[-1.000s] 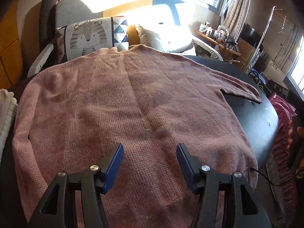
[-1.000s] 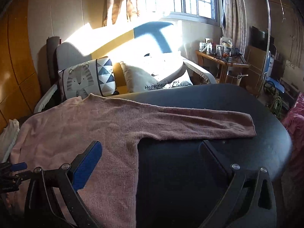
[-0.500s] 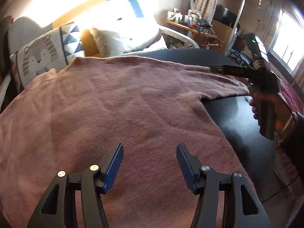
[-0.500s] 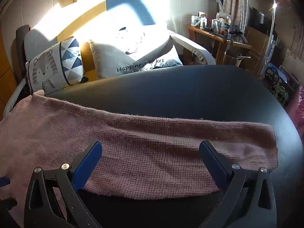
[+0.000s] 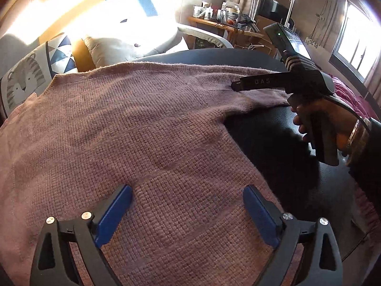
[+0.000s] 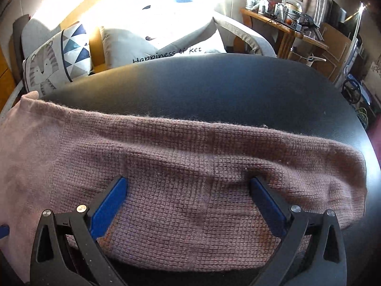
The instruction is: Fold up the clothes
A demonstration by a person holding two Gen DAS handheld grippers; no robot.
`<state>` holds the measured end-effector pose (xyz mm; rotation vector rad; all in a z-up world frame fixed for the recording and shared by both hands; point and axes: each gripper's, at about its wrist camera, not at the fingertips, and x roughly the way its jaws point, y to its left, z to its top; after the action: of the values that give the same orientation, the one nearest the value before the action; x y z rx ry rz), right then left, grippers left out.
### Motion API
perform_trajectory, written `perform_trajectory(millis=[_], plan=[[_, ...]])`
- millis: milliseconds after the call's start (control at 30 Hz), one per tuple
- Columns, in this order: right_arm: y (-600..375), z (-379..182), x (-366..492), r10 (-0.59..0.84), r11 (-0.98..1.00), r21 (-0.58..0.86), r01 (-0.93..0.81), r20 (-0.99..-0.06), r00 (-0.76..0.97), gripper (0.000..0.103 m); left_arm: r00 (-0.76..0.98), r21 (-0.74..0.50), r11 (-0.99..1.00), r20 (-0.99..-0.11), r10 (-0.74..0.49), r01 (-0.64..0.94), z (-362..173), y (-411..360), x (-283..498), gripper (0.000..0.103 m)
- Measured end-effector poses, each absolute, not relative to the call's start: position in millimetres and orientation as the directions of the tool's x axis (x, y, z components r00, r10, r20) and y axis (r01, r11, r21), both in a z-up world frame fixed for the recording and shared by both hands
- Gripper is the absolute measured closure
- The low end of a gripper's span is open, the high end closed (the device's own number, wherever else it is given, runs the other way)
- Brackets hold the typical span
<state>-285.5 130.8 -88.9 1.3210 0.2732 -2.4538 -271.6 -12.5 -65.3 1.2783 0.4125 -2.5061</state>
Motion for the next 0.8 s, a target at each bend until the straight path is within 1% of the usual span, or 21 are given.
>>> perform_trajectory(millis=[200,267,300,333,400,467,533,667,767,800], plan=[[140.3,-84.7,-310.2,-0.157,-0.942,-0.029,0.336,-0.843,-0.514,0.0,-0.59,-0.218,-0.901,-0.806,-0.051,0.376,-61.3,-2.6,-286.2,0.006],[139.7,-82.3,-306.2,-0.135,-0.943,-0.055,0.329,-0.839,-0.527,0.0,-0.605,-0.284,-0.886,-0.796,0.006,0.365,-54.0,-7.6,-279.3,0.01],[139.9,-80.5,-302.6,-0.116,-0.945,-0.072,0.318,-0.837,-0.534,0.0,-0.615,-0.316,-0.876,-0.788,0.028,0.364,-49.6,-11.2,-273.1,0.017],[139.6,-76.9,-296.7,-0.088,-0.951,-0.091,0.295,-0.836,-0.542,0.0,-0.624,-0.347,-0.865,-0.78,0.05,0.363,-45.3,-14.9,-266.8,0.018],[137.5,-61.0,-276.5,-0.052,-0.958,-0.124,0.259,-0.81,-0.584,0.0,-0.636,-0.353,-0.847,-0.771,0.023,0.397,-34.9,-26.7,-242.7,0.018],[128.8,-40.6,-246.7,-0.098,-0.958,-0.093,0.271,-0.78,-0.617,0.0,-0.645,-0.356,-0.834,-0.765,0.0,0.422,-23.2,-39.0,-219.7,0.018],[110.9,-23.2,-210.7,-0.166,-0.94,-0.071,0.335,-0.761,-0.627,0.0,-0.651,-0.308,-0.842,-0.757,-0.066,0.443,-10.8,-49.1,-193.4,0.018],[48.4,4.6,-115.3,-0.304,-0.879,-0.044,0.475,-0.716,-0.628,0.0,-0.636,-0.244,-0.834,-0.756,-0.156,0.494,0.3,-67.5,-134.6,0.018],[7.2,7.8,-53.8,-0.416,-0.812,0.022,0.584,-0.723,-0.552,0.0,-0.609,-0.181,-0.83,-0.761,-0.222,0.528,-1.6,-75.9,-96.5,0.018],[-5.1,5.7,-38.1,-0.432,-0.794,0.028,0.607,-0.729,-0.531,0.0,-0.601,-0.179,-0.827,-0.768,-0.221,0.533,-5.2,-78.6,-85.3,0.018]])
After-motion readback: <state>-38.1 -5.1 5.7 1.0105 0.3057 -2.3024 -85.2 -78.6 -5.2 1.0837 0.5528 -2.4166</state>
